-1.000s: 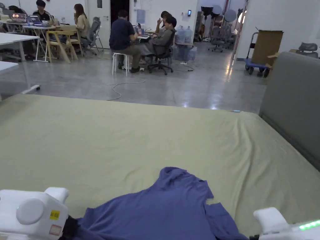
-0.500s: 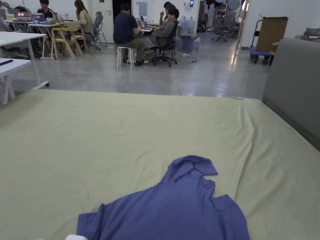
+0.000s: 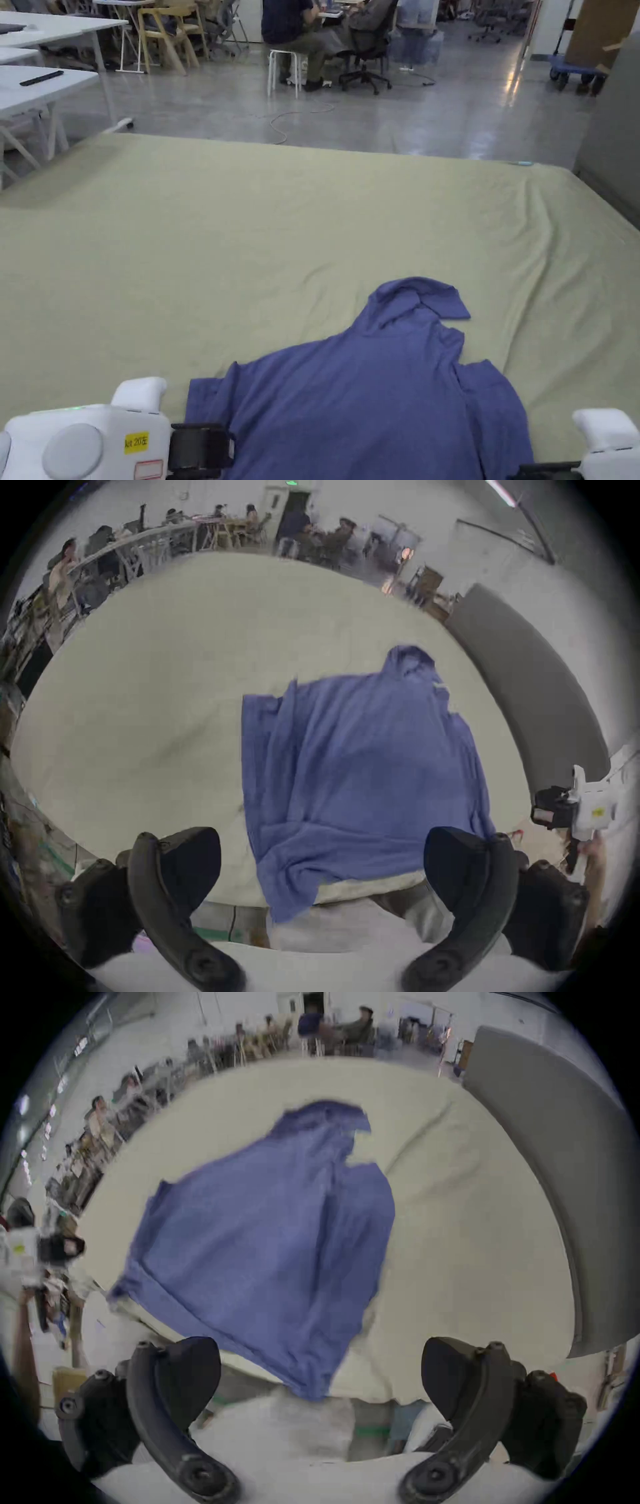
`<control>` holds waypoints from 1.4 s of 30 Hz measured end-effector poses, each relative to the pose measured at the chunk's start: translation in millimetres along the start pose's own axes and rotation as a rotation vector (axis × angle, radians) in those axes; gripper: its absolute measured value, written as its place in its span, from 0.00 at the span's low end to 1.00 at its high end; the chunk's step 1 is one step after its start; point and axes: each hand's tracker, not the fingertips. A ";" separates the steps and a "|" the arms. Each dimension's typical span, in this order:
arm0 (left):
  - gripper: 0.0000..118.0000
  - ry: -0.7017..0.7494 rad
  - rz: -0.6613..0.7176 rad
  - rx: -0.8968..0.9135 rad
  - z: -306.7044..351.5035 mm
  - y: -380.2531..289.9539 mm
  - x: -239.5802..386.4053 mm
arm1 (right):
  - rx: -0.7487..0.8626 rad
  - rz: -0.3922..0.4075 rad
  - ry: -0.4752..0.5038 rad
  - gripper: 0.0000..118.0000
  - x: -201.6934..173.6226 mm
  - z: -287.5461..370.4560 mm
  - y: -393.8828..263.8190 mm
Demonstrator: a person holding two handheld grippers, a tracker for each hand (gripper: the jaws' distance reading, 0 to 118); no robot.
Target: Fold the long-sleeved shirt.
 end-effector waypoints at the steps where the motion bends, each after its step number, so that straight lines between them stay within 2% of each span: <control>1: 0.80 0.024 -0.011 -0.009 -3.3 -2.2 0.8 | 0.014 -0.018 0.034 0.87 -4.2 3.3 3.4; 2: 0.68 0.091 -0.050 -0.025 -5.7 -5.3 1.5 | 0.052 -0.037 0.067 0.81 -7.8 4.0 3.5; 3: 0.68 0.158 -0.117 -0.046 -11.5 -8.9 10.9 | 0.088 -0.029 0.092 0.81 -13.8 3.6 2.0; 4: 0.14 0.190 -0.168 -0.079 -23.6 -12.9 13.0 | 0.080 -0.008 0.077 0.49 -20.7 0.5 1.7; 5: 0.00 0.196 -0.139 -0.122 -25.2 -18.1 8.6 | 0.062 0.004 0.058 0.00 -28.0 -9.3 2.3; 6: 0.00 0.055 -0.029 -0.128 -27.9 -16.0 4.1 | 0.056 0.005 0.028 0.00 -35.9 -13.1 -1.8; 7: 0.00 -0.057 0.074 -0.132 -29.5 -13.9 0.2 | 0.055 0.029 0.037 0.00 -41.7 -14.6 -2.5; 8: 0.00 -0.089 0.119 -0.131 -32.6 -8.5 -2.7 | 0.057 0.049 0.088 0.00 -45.1 -14.8 -2.3; 10: 0.00 0.011 0.075 -0.052 -40.2 14.4 -8.8 | 0.058 0.026 0.137 0.00 -47.9 -18.6 1.5; 11: 0.08 0.051 0.052 0.004 -42.4 29.0 -12.7 | 0.057 0.023 0.133 0.00 -49.8 -19.9 3.1; 12: 0.54 0.111 0.049 0.050 -52.1 42.8 -19.8 | 0.055 0.025 0.131 0.00 -52.2 -22.0 4.9; 13: 0.94 0.154 0.050 0.038 -67.9 57.2 -28.9 | 0.053 0.026 0.130 0.00 -54.2 -24.2 6.5; 14: 1.00 0.192 0.060 0.028 -83.8 68.4 -38.6 | 0.052 0.025 0.128 0.00 -49.7 -25.6 10.4; 15: 0.98 0.244 0.064 0.057 -100.3 81.5 -46.0 | 0.049 0.022 0.128 0.00 -50.0 -29.1 12.1; 17: 0.97 0.330 0.084 -0.006 -141.3 98.0 -65.6 | 0.035 0.012 0.134 0.00 -49.8 -36.5 14.4; 18: 0.93 0.369 0.078 -0.040 -162.2 101.7 -74.5 | 0.024 0.006 0.133 0.00 -45.4 -39.1 16.4; 19: 0.83 0.383 0.048 -0.075 -172.0 107.7 -65.2 | 0.014 0.003 0.125 0.00 -44.6 -43.4 17.6; 20: 0.64 0.401 0.007 -0.109 -188.0 105.9 -65.0 | 0.003 0.002 0.115 0.00 -43.5 -47.8 19.6; 21: 0.61 0.413 -0.053 -0.172 -199.4 99.1 -61.1 | -0.013 0.000 0.101 0.00 -40.3 -51.8 23.3; 22: 0.60 0.439 -0.111 -0.105 -196.8 92.9 -53.8 | -0.026 0.001 0.089 0.00 -36.5 -55.5 28.9; 23: 0.50 0.454 -0.164 -0.058 -187.1 92.4 -45.8 | -0.033 0.004 0.077 0.00 -33.9 -59.5 36.3; 25: 0.04 0.367 -0.222 -0.067 -179.3 88.0 -36.8 | -0.035 0.017 0.056 0.00 -28.0 -69.8 60.6; 26: 0.00 0.373 -0.223 -0.049 -174.0 88.5 -35.4 | -0.032 0.029 0.041 0.00 -25.2 -73.2 76.8; 29: 0.00 0.332 -0.149 -0.008 -152.5 94.1 -40.2 | 0.014 0.062 -0.039 0.00 -15.0 -100.5 139.3; 30: 0.00 0.299 -0.099 0.023 -140.9 97.5 -44.3 | 0.028 0.066 -0.039 0.18 -10.0 -111.9 164.9; 31: 0.00 0.338 -0.111 0.108 -129.8 106.5 -47.7 | 0.045 0.056 -0.037 0.43 -3.4 -126.3 188.2; 32: 0.00 0.342 -0.094 0.143 -118.9 111.7 -51.4 | 0.056 0.037 -0.049 0.56 2.7 -141.0 209.1; 33: 0.00 0.342 -0.079 0.172 -107.4 116.8 -55.0 | 0.043 0.028 -0.059 0.56 8.7 -164.2 232.5; 34: 0.00 0.344 -0.066 0.197 -97.2 121.0 -56.1 | -0.008 0.018 -0.111 0.93 15.5 -190.4 252.6; 35: 0.00 0.347 -0.052 0.205 -90.4 124.1 -56.7 | -0.003 0.020 -0.123 0.99 18.1 -208.1 265.0; 37: 0.00 0.295 0.009 0.184 -78.6 129.2 -64.5 | -0.116 0.015 -0.207 0.97 24.7 -258.8 284.9; 40: 0.00 0.300 0.033 0.178 -67.2 128.5 -64.0 | -0.295 -0.022 -0.227 0.94 36.7 -306.1 282.0; 42: 0.00 0.301 0.034 0.176 -64.2 128.9 -67.1 | -0.282 -0.084 -0.165 0.72 48.6 -311.4 272.1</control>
